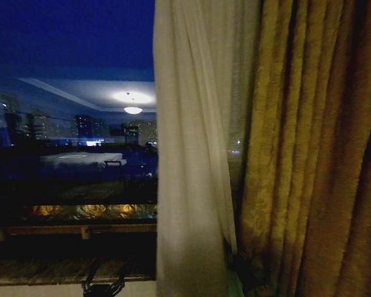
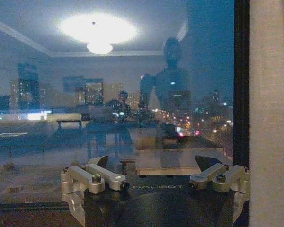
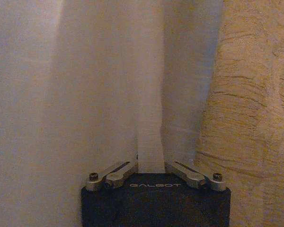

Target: Open the curtains by pulling them apart, changing their state from closed to fully open.

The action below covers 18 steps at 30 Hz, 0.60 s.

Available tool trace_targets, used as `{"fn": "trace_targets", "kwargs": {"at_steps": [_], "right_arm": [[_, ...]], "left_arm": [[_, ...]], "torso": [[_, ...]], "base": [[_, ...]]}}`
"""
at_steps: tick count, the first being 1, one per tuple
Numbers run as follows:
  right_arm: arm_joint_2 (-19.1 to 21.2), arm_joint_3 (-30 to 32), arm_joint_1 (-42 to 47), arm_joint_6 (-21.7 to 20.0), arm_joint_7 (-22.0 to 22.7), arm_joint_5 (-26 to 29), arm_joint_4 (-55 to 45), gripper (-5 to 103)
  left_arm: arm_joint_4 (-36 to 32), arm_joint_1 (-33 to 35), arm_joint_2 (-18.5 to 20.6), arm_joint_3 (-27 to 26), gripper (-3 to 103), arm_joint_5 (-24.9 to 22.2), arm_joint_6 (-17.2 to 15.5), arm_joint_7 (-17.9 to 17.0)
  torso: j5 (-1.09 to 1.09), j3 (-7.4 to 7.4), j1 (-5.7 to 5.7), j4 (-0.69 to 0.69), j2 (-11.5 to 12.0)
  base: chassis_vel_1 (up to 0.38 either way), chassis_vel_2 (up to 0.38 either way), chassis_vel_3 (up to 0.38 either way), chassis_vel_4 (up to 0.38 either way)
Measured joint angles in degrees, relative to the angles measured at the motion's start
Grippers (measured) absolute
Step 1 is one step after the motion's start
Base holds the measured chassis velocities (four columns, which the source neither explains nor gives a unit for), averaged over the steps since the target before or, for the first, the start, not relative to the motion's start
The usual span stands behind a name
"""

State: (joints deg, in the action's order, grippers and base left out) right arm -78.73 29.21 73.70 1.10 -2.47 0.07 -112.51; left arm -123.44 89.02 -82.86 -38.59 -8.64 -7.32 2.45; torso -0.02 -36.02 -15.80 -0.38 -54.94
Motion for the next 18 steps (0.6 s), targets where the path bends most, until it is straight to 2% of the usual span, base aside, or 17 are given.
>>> {"fn": "trace_targets", "kwargs": {"at_steps": [13, 18], "right_arm": [[0.0, -0.1, 0.5, 0.8, -0.7, 0.1, -0.2, 1], [0.0, -0.1, 0.8, 2.3, -0.8, 0.2, -0.1, 1]], "left_arm": [[-0.5, 0.5, -0.5, -0.2, 100, 0.3, -0.1, 0.0], [-0.5, 0.5, -0.5, -0.2, 100, 0.4, 0.0, 0.0]], "torso": [[0.0, 0.0, 0.0, 0.0, 0.0], [0.01, 0.0, 0.0, 0.0, 0.0]], "base": [[0.006, 0.003, -0.009, -0.004], [0.0, 0.0, 0.0, 0.0]]}}
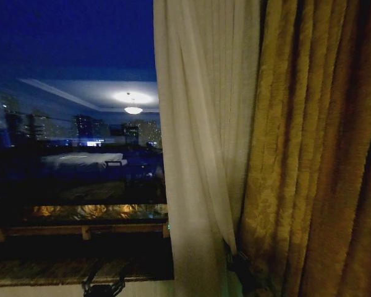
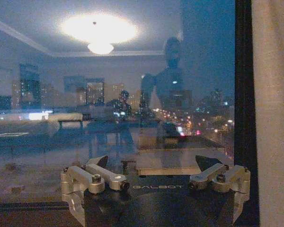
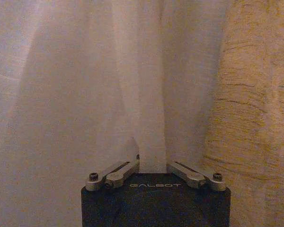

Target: Open the curtains by pulling them apart, changing their state from closed to fully open.

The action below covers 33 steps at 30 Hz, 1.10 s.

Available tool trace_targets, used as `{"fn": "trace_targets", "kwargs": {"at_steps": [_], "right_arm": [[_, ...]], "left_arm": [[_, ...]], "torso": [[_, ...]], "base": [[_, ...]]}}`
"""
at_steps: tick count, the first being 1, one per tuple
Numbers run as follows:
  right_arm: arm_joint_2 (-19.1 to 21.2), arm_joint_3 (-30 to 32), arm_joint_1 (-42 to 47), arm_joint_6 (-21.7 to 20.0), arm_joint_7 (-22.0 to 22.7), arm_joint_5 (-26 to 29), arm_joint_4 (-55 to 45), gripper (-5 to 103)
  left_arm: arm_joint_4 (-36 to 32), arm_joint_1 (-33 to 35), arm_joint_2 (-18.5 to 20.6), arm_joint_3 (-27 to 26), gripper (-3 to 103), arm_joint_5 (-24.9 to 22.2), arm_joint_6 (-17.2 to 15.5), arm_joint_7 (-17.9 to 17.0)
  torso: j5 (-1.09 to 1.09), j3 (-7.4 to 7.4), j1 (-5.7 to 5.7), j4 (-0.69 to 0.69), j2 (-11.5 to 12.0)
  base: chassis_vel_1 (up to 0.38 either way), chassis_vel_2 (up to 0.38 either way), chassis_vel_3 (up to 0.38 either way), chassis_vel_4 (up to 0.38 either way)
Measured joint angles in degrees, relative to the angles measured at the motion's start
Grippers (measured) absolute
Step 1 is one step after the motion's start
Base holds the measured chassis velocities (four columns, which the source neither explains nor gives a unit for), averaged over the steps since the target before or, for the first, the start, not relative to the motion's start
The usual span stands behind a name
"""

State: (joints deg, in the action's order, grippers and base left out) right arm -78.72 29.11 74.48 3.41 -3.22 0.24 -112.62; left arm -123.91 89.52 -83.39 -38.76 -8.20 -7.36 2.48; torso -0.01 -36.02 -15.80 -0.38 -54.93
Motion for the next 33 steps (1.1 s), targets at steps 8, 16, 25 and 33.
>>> {"fn": "trace_targets", "kwargs": {"at_steps": [8, 16, 25, 33], "right_arm": [[0.0, 0.0, 0.7, -0.4, 0.1, 0.1, -0.5, 2], [0.0, -0.1, 2.0, -2.9, 0.0, -0.7, -2.1, 32], [0.0, 0.4, 6.3, -7.9, -3.6, 0.6, -7.9, 59], [0.0, 0.3, 13.7, -11.7, -7.3, 3.9, -14.8, 90]], "left_arm": [[-0.4, 0.3, -0.3, 0.0, 100, 0.3, 0.0, 0.5], [-0.5, 0.7, -0.2, -0.2, 100, 0.3, 0.0, 1.0], [0.2, 0.5, 0.3, -0.5, 100, -0.4, 0.1, 1.2], [1.1, 0.1, 1.4, -1.0, 100, -2.0, 0.2, 1.3]], "torso": [[0.0, 0.0, 0.0, 0.0, 0.0], [0.0, 0.0, 0.0, 0.0, 0.0], [0.0, 0.0, 0.0, 0.0, 0.0], [-0.01, 0.0, 0.0, 0.0, 0.0]], "base": [[0.0, 0.0, 0.0, 0.0], [0.0, 0.0, 0.0, 0.0], [0.0, 0.0, 0.0, 0.0], [0.0, 0.0, 0.0, 0.0]]}}
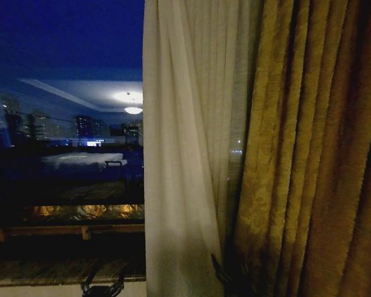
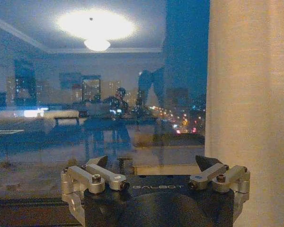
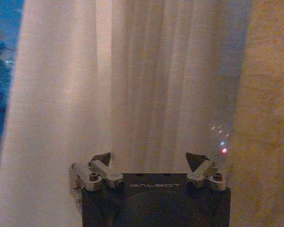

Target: Open the curtains by pulling them apart, changing their state from closed to fully open.

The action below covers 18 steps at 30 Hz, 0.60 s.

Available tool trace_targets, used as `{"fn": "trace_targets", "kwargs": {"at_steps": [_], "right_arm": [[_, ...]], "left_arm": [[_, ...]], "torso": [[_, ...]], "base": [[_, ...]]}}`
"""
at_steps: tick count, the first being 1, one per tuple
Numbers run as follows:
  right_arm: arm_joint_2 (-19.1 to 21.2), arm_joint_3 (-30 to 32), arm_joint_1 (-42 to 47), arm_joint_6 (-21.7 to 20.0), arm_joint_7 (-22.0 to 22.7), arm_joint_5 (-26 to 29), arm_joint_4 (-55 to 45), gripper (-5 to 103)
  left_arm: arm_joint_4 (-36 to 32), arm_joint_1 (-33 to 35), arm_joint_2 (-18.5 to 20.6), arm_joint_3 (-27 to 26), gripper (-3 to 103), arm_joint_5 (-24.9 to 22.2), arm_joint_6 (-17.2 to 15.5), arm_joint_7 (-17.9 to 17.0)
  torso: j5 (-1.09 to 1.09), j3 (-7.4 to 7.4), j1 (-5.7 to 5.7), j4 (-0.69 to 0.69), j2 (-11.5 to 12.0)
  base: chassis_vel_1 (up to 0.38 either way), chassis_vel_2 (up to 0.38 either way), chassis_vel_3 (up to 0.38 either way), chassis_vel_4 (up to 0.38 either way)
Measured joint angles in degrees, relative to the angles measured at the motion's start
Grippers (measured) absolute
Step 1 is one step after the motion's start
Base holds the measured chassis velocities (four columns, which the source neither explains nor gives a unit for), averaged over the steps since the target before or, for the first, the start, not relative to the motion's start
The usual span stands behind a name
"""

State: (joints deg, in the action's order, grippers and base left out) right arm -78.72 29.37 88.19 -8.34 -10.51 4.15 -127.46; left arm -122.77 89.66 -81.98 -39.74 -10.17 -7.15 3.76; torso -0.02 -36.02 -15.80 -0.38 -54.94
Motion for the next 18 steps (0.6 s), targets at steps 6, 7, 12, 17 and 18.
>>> {"fn": "trace_targets", "kwargs": {"at_steps": [6, 7, 12, 17, 18], "right_arm": [[0.0, -4.4, 6.4, -0.2, -1.3, 1.1, -4.3, 100], [0.0, -4.4, 6.4, -0.2, -1.3, 1.1, -4.3, 100], [0.0, -10.0, 7.2, 0.1, -1.8, 1.1, -5.5, 100], [0.0, -14.6, 5.3, 1.3, -4.1, -0.5, -3.6, 100], [0.0, -14.6, 5.3, 1.3, -4.1, -0.5, -3.6, 100]], "left_arm": [[0.7, -0.8, 0.6, -0.2, 100, -1.2, -0.3, 0.0], [0.7, -0.8, 0.6, -0.2, 100, -1.2, -0.3, 0.0], [0.9, -0.4, 0.4, 0.3, 100, -1.1, -0.5, 0.0], [1.3, -0.3, 0.1, 0.8, 100, -0.8, -0.5, 0.0], [1.3, -0.3, 0.1, 0.8, 100, -0.8, -0.5, 0.0]], "torso": [[0.0, 0.0, 0.0, 0.0, 0.0], [0.0, 0.0, 0.0, 0.0, 0.0], [0.0, 0.0, 0.0, 0.0, 0.0], [0.0, 0.0, 0.0, 0.01, 0.0], [0.0, 0.0, 0.0, 0.01, 0.0]], "base": [[0.0, 0.0, 0.0, 0.0], [0.0, 0.0, 0.0, 0.0], [0.0, 0.0, 0.0, 0.0], [0.0, 0.0, 0.0, 0.0], [0.0, 0.0, 0.0, 0.0]]}}
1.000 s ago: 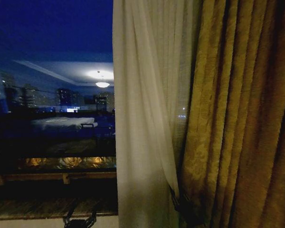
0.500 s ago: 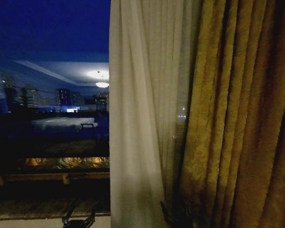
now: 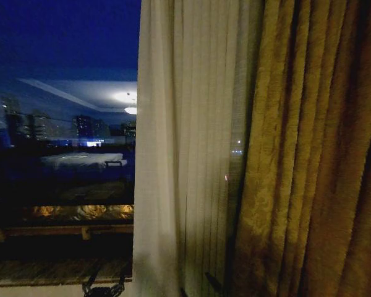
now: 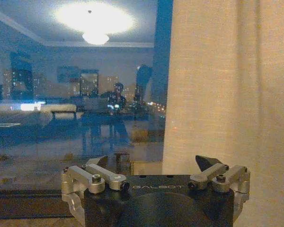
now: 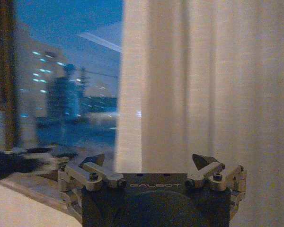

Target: Open the curtains by pulling them apart, changing their state from closed to fully open.

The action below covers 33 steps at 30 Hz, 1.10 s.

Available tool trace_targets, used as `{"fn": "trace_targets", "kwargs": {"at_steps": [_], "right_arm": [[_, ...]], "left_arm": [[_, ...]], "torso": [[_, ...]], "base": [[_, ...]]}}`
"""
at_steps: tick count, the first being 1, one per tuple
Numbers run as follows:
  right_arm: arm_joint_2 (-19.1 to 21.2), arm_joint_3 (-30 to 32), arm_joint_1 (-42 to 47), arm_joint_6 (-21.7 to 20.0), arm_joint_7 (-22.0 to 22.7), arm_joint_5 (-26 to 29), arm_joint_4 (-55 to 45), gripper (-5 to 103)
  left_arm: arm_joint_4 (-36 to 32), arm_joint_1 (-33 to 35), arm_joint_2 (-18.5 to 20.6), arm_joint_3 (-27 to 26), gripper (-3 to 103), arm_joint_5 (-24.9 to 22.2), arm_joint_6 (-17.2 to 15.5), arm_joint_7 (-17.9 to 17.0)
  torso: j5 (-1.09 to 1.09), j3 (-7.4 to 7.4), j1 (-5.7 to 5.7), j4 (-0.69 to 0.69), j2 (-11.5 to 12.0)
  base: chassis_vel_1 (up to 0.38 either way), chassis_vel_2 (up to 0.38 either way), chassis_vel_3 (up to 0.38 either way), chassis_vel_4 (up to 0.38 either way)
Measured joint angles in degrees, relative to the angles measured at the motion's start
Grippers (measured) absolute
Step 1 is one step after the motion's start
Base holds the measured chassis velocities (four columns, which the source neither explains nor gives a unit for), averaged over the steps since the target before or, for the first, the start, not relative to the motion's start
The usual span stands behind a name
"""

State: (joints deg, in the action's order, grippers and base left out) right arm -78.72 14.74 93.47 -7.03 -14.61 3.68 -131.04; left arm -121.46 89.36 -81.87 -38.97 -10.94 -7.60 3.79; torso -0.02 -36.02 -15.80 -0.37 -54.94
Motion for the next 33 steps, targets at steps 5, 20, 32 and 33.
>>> {"fn": "trace_targets", "kwargs": {"at_steps": [5, 20, 32, 33], "right_arm": [[0.0, -4.2, -3.1, 0.8, 2.2, -2.4, 3.3, 100], [0.0, -0.9, -7.5, 2.5, 15.5, -6.4, 7.7, 100], [0.0, -1.1, -8.2, 3.2, 15.2, -7.7, 8.4, 100], [0.0, -1.1, -8.2, 3.2, 15.2, -7.7, 8.4, 100]], "left_arm": [[0.5, 0.1, -0.1, -0.4, 100, 0.0, 0.3, 0.0], [0.8, 0.0, -0.3, -0.5, 100, -0.2, 0.4, -0.5], [1.4, -0.4, -0.3, -0.5, 100, 0.0, 0.3, -0.4], [1.4, -0.4, -0.3, -0.5, 100, 0.0, 0.3, -0.4]], "torso": [[0.0, 0.0, 0.0, 0.0, 0.0], [0.01, -0.01, 0.0, -0.01, 0.0], [0.02, 0.0, 0.0, -0.01, 0.0], [0.02, 0.0, 0.0, -0.01, 0.0]], "base": [[0.0, 0.0, 0.0, 0.0], [0.0, 0.0, 0.0, 0.0], [0.077, 0.071, -0.071, -0.074], [0.171, 0.16, -0.174, -0.17]]}}
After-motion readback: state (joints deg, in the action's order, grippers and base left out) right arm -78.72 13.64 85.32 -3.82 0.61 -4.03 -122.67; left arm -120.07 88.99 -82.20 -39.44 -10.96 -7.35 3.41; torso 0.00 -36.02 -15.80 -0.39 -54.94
